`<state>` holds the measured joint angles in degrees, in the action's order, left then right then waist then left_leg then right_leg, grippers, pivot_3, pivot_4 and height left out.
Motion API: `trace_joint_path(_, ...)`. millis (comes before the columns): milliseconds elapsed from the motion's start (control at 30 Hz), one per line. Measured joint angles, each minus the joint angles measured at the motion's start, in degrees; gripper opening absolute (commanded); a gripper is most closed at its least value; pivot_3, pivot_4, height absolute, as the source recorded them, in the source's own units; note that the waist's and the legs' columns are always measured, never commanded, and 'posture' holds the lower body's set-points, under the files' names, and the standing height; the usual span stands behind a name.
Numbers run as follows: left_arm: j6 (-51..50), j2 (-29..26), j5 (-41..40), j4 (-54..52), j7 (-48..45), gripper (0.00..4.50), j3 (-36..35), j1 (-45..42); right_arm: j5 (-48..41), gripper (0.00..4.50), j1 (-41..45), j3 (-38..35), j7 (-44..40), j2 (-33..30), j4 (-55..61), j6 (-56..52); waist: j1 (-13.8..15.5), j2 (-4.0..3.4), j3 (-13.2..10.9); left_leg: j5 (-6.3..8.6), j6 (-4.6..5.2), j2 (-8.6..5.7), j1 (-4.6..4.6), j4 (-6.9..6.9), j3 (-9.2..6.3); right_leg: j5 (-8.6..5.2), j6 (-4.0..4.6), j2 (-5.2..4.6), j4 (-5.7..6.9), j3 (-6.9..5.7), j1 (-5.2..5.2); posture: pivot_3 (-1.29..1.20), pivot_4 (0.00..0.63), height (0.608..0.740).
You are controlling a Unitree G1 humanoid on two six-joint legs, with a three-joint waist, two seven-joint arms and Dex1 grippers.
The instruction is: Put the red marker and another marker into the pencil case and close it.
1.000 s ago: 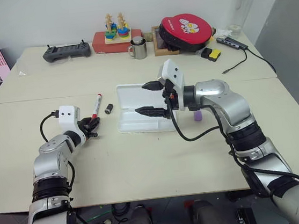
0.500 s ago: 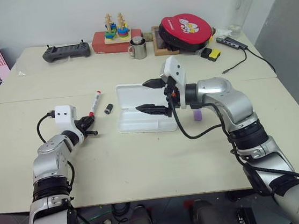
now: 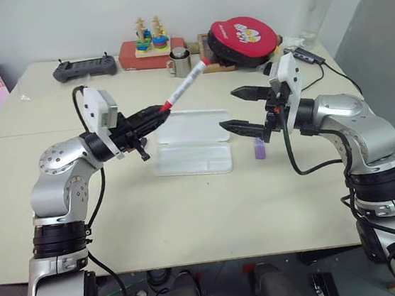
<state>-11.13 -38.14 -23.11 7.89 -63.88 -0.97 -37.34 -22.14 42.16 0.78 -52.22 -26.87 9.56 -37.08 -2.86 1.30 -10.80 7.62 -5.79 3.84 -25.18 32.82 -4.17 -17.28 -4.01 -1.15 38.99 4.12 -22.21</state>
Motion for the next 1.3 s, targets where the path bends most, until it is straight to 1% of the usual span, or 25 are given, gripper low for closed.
trace_joint_path(33, 5.0, -0.6, 4.3, 4.6, -3.4, 0.22, 3.7, -2.8, -0.4, 4.50, -1.1, -1.3, 1.3, -0.2, 0.8, -0.3, -0.1, -0.02, 0.0, 0.00, 0.00, -0.01, 0.04, 0.00, 0.01, -0.01, 0.00, 0.00, 0.01, -0.01, 0.04, 0.00, 0.150, 0.740)
trace_joint_path(67, 6.8, -0.6, 5.9, 6.9, -4.5, 0.22, 5.1, -4.0, -0.6, 4.50, -1.4, -1.7, 1.9, -0.1, 0.8, -0.5, 0.0, -0.02, 0.0, 0.00, 0.00, -0.01, 0.03, 0.01, 0.01, -0.01, 0.00, 0.00, 0.00, -0.01, 0.03, 0.00, 0.150, 0.740)
trace_joint_path(167, 16.3, 0.5, 13.2, 18.2, -6.8, 0.22, 10.1, -8.5, -1.4, 4.50, -3.7, -2.7, 4.6, 0.0, 3.1, -1.3, 0.0, -0.02, 0.0, 0.00, 0.01, -0.02, -0.03, 0.03, 0.04, -0.01, 0.01, -0.02, -0.02, 0.02, 0.01, 0.00, 0.150, 0.740)
trace_joint_path(300, 25.7, 1.9, 19.1, 30.7, -8.3, 0.22, 13.1, -13.7, -1.9, 4.50, -7.7, -2.8, 7.4, -0.3, 7.2, -3.1, 0.0, -0.03, 0.0, 0.01, 0.02, -0.02, -0.24, 0.01, 0.03, -0.01, 0.04, -0.02, -0.03, 0.00, -0.15, 0.00, 0.150, 0.740)
trace_joint_path(433, 30.9, 2.2, 22.6, 37.7, -9.4, 0.22, 14.5, -16.4, -2.5, 4.50, -8.7, -2.9, 8.9, -1.1, 9.9, -4.2, -0.1, -0.04, 0.0, 0.01, 0.02, -0.02, -0.26, -0.01, 0.01, -0.05, 0.08, -0.02, -0.03, -0.03, -0.16, 0.00, 0.150, 0.740)
trace_joint_path(567, 31.7, 2.2, 24.5, 42.0, -10.6, 0.22, 15.1, -16.9, -3.9, 4.50, -11.3, -3.0, 9.9, -2.3, 12.5, -6.0, -0.1, -0.04, 0.0, 0.01, 0.02, -0.02, -0.26, 0.00, -0.01, -0.05, 0.07, -0.02, -0.01, -0.05, -0.14, 0.00, 0.150, 0.740)
trace_joint_path(700, 32.1, 2.1, 27.0, 44.0, -10.6, 0.22, 15.8, -17.1, -4.4, 4.50, -12.7, -1.8, 9.8, -3.6, 14.3, -7.0, 0.0, -0.04, 0.0, 0.01, 0.02, -0.02, -0.25, 0.02, -0.03, -0.05, 0.07, -0.02, 0.01, -0.06, -0.13, 0.00, 0.150, 0.740)
trace_joint_path(767, 32.6, 2.1, 27.9, 44.7, -10.3, 0.93, 15.8, -17.1, -4.6, 4.50, -12.7, -1.6, 10.0, -3.6, 14.5, -7.3, 0.0, -0.04, 0.0, 0.01, 0.02, -0.01, -0.26, 0.03, -0.04, -0.05, 0.06, -0.02, 0.02, -0.06, -0.13, 0.00, 0.150, 0.740)
trace_joint_path(833, 32.9, 2.2, 28.6, 45.1, -9.7, 1.25, 15.8, -17.4, -4.7, 4.50, -12.7, -1.6, 10.1, -3.6, 14.5, -7.3, 0.0, -0.04, 0.0, 0.00, 0.02, -0.02, -0.26, 0.04, -0.04, -0.05, 0.05, -0.02, 0.02, -0.06, -0.12, 0.00, 0.150, 0.740)
trace_joint_path(867, 33.0, 2.2, 29.0, 45.5, -9.3, 1.56, 15.8, -17.6, -5.0, 4.50, -12.6, -1.6, 10.2, -3.6, 14.5, -7.3, 0.0, -0.04, 0.0, 0.00, 0.02, -0.02, -0.25, 0.05, -0.04, -0.05, 0.05, -0.02, 0.02, -0.06, -0.12, 0.00, 0.150, 0.740)
trace_joint_path(1033, 33.1, 2.3, 29.4, 46.2, -8.9, 2.55, 15.7, -17.6, -5.0, 4.50, -12.5, -1.3, 10.7, -3.6, 14.3, -7.3, 0.0, -0.04, 0.0, 0.01, 0.02, -0.02, -0.26, 0.04, -0.05, -0.05, 0.06, -0.02, 0.02, -0.07, -0.12, 0.00, 0.150, 0.740)
trace_joint_path(1067, 33.0, 2.4, 29.2, 46.2, -8.9, 2.65, 15.5, -17.6, -5.0, 4.50, -12.4, -1.2, 11.0, -3.6, 14.1, -7.6, 0.0, -0.04, 0.0, 0.00, 0.02, -0.02, -0.26, 0.04, -0.05, -0.04, 0.06, -0.02, 0.02, -0.07, -0.12, 0.00, 0.150, 0.740)
trace_joint_path(1100, 32.5, 2.8, 28.4, 46.0, -9.3, 2.80, 14.9, -17.6, -4.9, 4.50, -12.2, -1.0, 11.8, -3.6, 13.7, -8.4, 0.0, -0.04, 0.0, 0.00, 0.02, -0.02, -0.26, 0.05, -0.05, -0.04, 0.07, -0.02, 0.03, -0.07, -0.12, 0.00, 0.150, 0.740)
trace_joint_path(1133, 31.8, 3.4, 27.3, 45.4, -9.5, 3.05, 14.0, -17.5, -4.6, 4.50, -12.1, -0.8, 13.0, -3.5, 13.0, -9.4, 0.0, -0.04, 0.0, 0.00, 0.02, -0.01, -0.26, 0.06, -0.05, -0.04, 0.07, -0.02, 0.04, -0.08, -0.11, 0.00, 0.150, 0.740)
trace_joint_path(1200, 30.0, 4.1, 25.0, 43.3, -10.7, 3.35, 12.6, -17.3, -3.5, 4.50, -12.0, 0.2, 15.7, -3.0, 11.3, -11.4, 0.0, -0.04, 0.0, 0.00, 0.02, -0.01, -0.25, 0.07, -0.06, -0.03, 0.08, -0.02, 0.07, -0.08, -0.11, 0.00, 0.150, 0.740)
trace_joint_path(1233, 29.5, 4.2, 24.2, 42.4, -11.0, 3.61, 12.2, -17.2, -3.1, 4.50, -12.0, 0.6, 16.6, -2.8, 10.8, -11.9, 0.0, -0.04, 0.0, 0.00, 0.02, -0.01, -0.25, 0.07, -0.07, -0.03, 0.08, -0.02, 0.08, -0.08, -0.11, 0.00, 0.150, 0.740)
trace_joint_path(1267, 27.8, 4.2, 22.7, 40.4, -11.7, 3.79, 11.4, -16.6, -2.1, 4.50, -11.8, 1.2, 18.7, -1.9, 9.8, -13.1, 0.0, -0.04, 0.0, 0.00, 0.02, -0.02, -0.25, 0.07, -0.07, -0.03, 0.09, -0.02, 0.08, -0.08, -0.11, 0.00, 0.150, 0.740)
trace_joint_path(1300, 25.1, 4.4, 20.4, 37.3, -12.2, 3.99, 9.8, -15.0, 0.3, 4.50, -11.0, 1.1, 23.3, 0.7, 8.1, -14.5, -0.3, -0.03, 0.0, 0.00, 0.02, 0.01, -0.20, 0.07, -0.07, 0.04, 0.20, -0.01, 0.10, -0.07, -0.08, 0.00, 0.150, 0.740)
